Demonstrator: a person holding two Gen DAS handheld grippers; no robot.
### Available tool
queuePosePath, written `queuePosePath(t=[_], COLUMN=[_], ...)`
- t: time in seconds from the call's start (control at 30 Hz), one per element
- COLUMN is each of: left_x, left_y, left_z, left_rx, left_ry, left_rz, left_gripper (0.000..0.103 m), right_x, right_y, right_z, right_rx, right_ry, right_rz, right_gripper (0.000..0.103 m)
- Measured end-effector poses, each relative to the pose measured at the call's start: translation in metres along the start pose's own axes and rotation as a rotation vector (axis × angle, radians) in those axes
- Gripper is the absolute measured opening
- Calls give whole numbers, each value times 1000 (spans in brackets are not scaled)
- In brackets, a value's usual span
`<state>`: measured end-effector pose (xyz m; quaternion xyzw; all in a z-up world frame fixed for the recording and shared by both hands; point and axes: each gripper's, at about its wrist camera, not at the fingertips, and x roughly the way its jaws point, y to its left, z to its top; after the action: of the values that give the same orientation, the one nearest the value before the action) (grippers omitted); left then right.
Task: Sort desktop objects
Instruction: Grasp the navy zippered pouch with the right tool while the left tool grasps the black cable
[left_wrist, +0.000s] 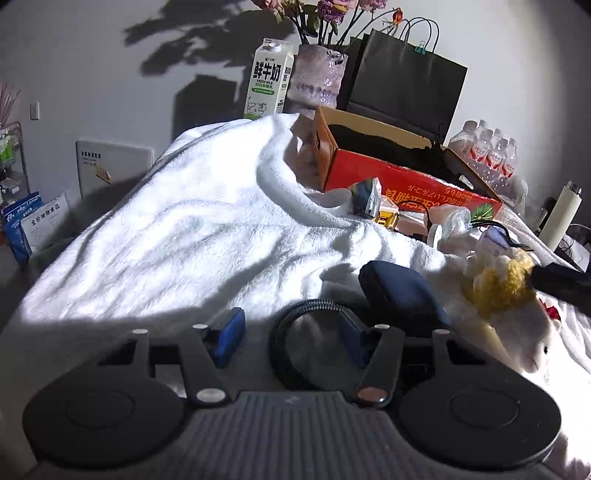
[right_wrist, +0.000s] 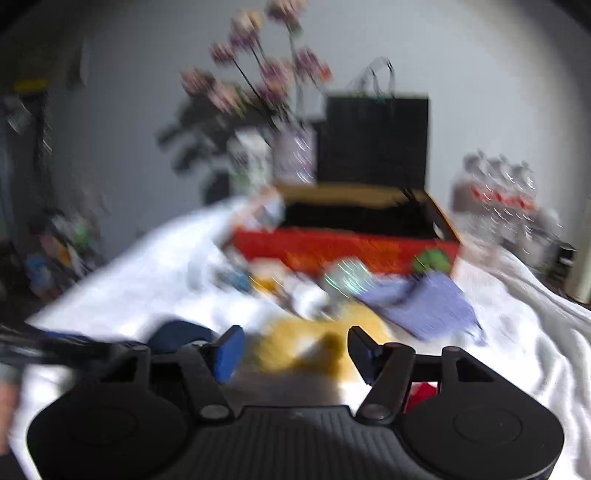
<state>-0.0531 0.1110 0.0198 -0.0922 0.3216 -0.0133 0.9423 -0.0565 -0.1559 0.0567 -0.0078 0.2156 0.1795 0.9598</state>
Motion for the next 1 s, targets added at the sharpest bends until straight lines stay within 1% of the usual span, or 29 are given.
queuePosePath(t=[0.03, 0.07, 0.1, 0.13, 0.17, 0.2, 0.23, 0.27, 0.3, 0.33, 0.37, 0.4, 0.43, 0.47, 0.53, 0.6, 0.63, 0.67, 0.7, 0.73, 0.77, 0.83, 0.87, 0.9, 0.93, 0.97, 1.0], left_x=[2, 6, 8, 7, 6, 1, -4, -10, -16, -22, -27, -31, -34, -38, -42, -44, -45, -46, -46, -46, -43, -31, -24, -13, -4, 5, 10], left_y=[-5, -9, -13, -15, -15, -12, -7, -2, 1, 3, 4, 5, 7, 10, 12, 6, 0, -8, -14, -18, -21, -18, -15, -11, -6, -3, -2], left_z=[0, 1, 1, 1, 2, 3, 3, 4, 3, 1, -1, -2, -4, -6, -8, -12, -14, -18, -21, -22, -21, -14, -10, -4, 0, 4, 7], left_rx=[27, 60, 86, 99, 110, 97, 73, 51, 48, 55, 57, 56, 49, 37, 24, 65, 103, 163, 212, 243, 261, 278, 275, 267, 260, 258, 254], left_ry=[0, -1, -8, -12, -13, -14, -20, -27, -34, -46, -50, -49, -45, -39, -1, 32, 42, 55, 53, 42, 37, 28, 27, 36, 55, 74, 74], left_rz=[26, 53, 62, 64, 88, 85, 63, 52, 53, 70, 87, 95, 94, 85, 71, 56, 61, 49, 30, 21, 19, 26, 28, 25, 19, 8, 9], left_gripper=[44, 40, 28, 23, 15, 14, 14, 13, 12, 12, 12, 12, 12, 12, 11, 17, 24, 44, 58, 62, 65, 65, 65, 64, 62, 62, 61], right_x=[-8, -11, -9, -4, 3, 13, 24, 34, 42, 49, 54, 57, 61, 61, 56, 36, 26, 14, 2, -9, -17, -28, -28, -31, -32, -31, -28], right_y=[6, 13, 23, 34, 44, 54, 61, 66, 67, 66, 67, 71, 74, 73, 69, 65, 63, 60, 56, 50, 45, 33, 28, 21, 15, 12, 12], right_z=[0, 0, -2, -4, -9, -13, -18, -23, -26, -26, -27, -28, -28, -28, -27, -23, -18, -16, -17, -19, -22, -32, -38, -42, -43, -43, -43], right_rx=[23, 36, 29, 11, -5, -18, -27, -18, 17, 57, 75, 69, 58, 63, 71, 22, -15, -55, -90, -116, -137, -155, -143, -106, -58, -28, -14], right_ry=[-14, -5, 29, 65, 98, 139, 182, 209, 222, 240, 242, 240, 237, 228, 233, 204, 189, 182, 183, 195, 215, 255, 281, 267, 259, 256, 242], right_rz=[69, 141, 206, 246, 255, 239, 211, 191, 197, 211, 213, 206, 193, 177, 195, 186, 173, 161, 151, 136, 111, 65, 52, 52, 53, 48, 39], right_gripper=[67, 67, 65, 65, 65, 65, 65, 67, 76, 82, 82, 77, 62, 61, 57, 50, 48, 48, 47, 47, 46, 46, 47, 49, 56, 60, 68])
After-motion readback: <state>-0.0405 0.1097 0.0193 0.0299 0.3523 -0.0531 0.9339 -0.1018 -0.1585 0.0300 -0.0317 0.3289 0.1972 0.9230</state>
